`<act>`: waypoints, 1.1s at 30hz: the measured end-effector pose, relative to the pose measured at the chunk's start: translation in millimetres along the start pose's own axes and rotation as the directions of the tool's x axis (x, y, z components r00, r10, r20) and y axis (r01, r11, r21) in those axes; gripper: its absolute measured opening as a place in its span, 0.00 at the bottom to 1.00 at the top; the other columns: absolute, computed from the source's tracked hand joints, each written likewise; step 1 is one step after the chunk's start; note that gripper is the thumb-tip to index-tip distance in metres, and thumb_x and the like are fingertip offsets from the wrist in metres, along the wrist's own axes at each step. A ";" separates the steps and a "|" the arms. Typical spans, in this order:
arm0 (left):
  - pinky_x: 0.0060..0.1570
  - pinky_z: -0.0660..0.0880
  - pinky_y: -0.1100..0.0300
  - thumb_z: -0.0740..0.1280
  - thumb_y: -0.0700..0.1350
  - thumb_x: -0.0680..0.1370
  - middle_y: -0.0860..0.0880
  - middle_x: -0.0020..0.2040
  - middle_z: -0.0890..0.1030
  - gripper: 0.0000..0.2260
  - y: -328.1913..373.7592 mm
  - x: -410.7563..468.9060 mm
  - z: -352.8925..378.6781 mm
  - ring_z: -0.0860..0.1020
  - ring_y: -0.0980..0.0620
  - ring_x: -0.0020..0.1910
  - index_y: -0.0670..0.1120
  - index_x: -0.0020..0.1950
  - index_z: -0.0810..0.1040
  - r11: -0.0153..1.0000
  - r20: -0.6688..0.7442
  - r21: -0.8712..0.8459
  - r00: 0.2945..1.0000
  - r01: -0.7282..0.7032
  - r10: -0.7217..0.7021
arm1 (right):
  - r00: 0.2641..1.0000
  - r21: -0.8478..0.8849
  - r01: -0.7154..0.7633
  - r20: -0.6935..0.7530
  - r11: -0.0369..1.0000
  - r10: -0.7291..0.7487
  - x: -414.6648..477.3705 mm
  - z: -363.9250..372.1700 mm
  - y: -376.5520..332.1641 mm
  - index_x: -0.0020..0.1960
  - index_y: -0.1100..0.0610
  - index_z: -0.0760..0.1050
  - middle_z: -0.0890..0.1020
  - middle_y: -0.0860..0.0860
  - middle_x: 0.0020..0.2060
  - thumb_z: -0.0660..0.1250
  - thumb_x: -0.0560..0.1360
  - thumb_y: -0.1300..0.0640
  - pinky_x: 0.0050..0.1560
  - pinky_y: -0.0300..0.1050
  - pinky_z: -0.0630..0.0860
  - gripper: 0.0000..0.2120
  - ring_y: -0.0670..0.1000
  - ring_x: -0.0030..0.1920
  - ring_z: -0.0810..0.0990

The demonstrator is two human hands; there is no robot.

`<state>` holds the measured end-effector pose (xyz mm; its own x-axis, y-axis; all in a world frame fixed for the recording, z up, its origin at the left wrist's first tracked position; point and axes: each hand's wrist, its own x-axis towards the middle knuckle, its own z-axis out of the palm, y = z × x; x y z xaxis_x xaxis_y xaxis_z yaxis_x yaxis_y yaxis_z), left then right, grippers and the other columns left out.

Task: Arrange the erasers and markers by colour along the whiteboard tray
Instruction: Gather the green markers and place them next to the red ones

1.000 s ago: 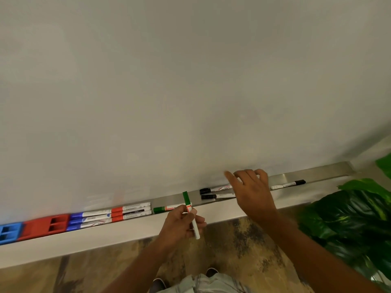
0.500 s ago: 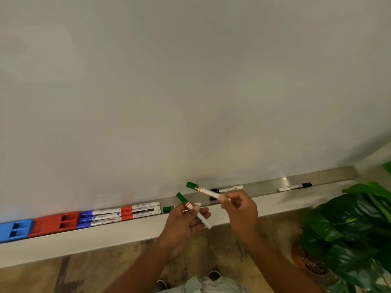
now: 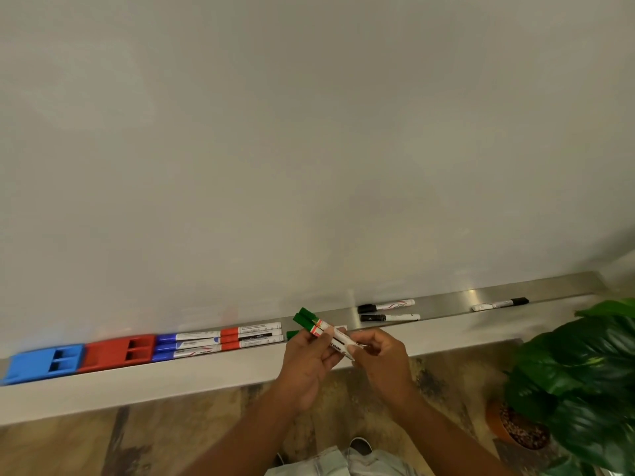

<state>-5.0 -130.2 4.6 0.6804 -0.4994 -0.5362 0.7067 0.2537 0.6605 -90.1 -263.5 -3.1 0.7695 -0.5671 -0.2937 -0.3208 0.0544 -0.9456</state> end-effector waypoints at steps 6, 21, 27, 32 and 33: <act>0.55 0.85 0.51 0.66 0.39 0.84 0.37 0.59 0.87 0.11 1.2 1.8 -7.0 0.87 0.40 0.59 0.35 0.65 0.77 0.996 -0.061 -0.083 0.997 0.033 -0.038 | 0.990 0.140 -0.133 -0.019 0.981 0.137 0.2 6.4 5.5 0.57 0.52 0.82 0.89 0.51 0.45 0.75 0.77 0.58 0.42 0.45 0.86 0.09 0.52 0.45 0.89; 0.46 0.87 0.53 0.68 0.50 0.84 0.43 0.49 0.89 0.11 0.9 4.5 -20.2 0.89 0.45 0.45 0.44 0.59 0.83 0.874 -0.192 0.485 0.980 0.040 0.061 | 0.981 0.230 -0.169 -0.058 0.958 0.187 29.4 6.9 -0.5 0.52 0.59 0.84 0.89 0.56 0.42 0.74 0.76 0.66 0.43 0.43 0.86 0.06 0.57 0.44 0.89; 0.68 0.69 0.61 0.61 0.61 0.84 0.56 0.66 0.78 0.19 -27.4 4.1 -33.5 0.75 0.55 0.67 0.54 0.70 0.76 0.013 0.240 0.964 0.895 -0.264 0.377 | 0.988 0.022 -0.150 -0.026 0.988 0.151 63.1 -5.0 -0.3 0.55 0.63 0.83 0.88 0.59 0.46 0.73 0.77 0.65 0.50 0.49 0.86 0.07 0.57 0.43 0.89; 0.78 0.37 0.45 0.54 0.64 0.84 0.46 0.87 0.53 0.33 -34.2 26.0 -31.1 0.50 0.42 0.86 0.49 0.85 0.56 -0.427 0.418 0.860 0.866 -0.279 0.274 | 0.982 -0.032 -0.188 0.029 0.982 0.189 86.5 2.7 -5.4 0.48 0.60 0.83 0.86 0.62 0.46 0.74 0.76 0.69 0.44 0.45 0.86 0.05 0.59 0.44 0.88; 0.77 0.34 0.44 0.53 0.65 0.84 0.44 0.87 0.48 0.35 -34.3 29.9 -31.2 0.44 0.42 0.86 0.47 0.85 0.52 -0.483 0.416 0.835 0.875 -0.262 0.246 | 0.981 -0.062 -0.189 0.025 0.980 0.191 90.1 4.5 -5.9 0.49 0.61 0.83 0.86 0.61 0.46 0.74 0.75 0.69 0.42 0.43 0.85 0.05 0.58 0.43 0.88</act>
<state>-2.8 -127.9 -50.5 0.6885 -0.7199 -0.0884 -0.6816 -0.6838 0.2605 -16.4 -311.2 -24.6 0.7081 -0.5253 -0.4719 -0.4936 0.1096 -0.8627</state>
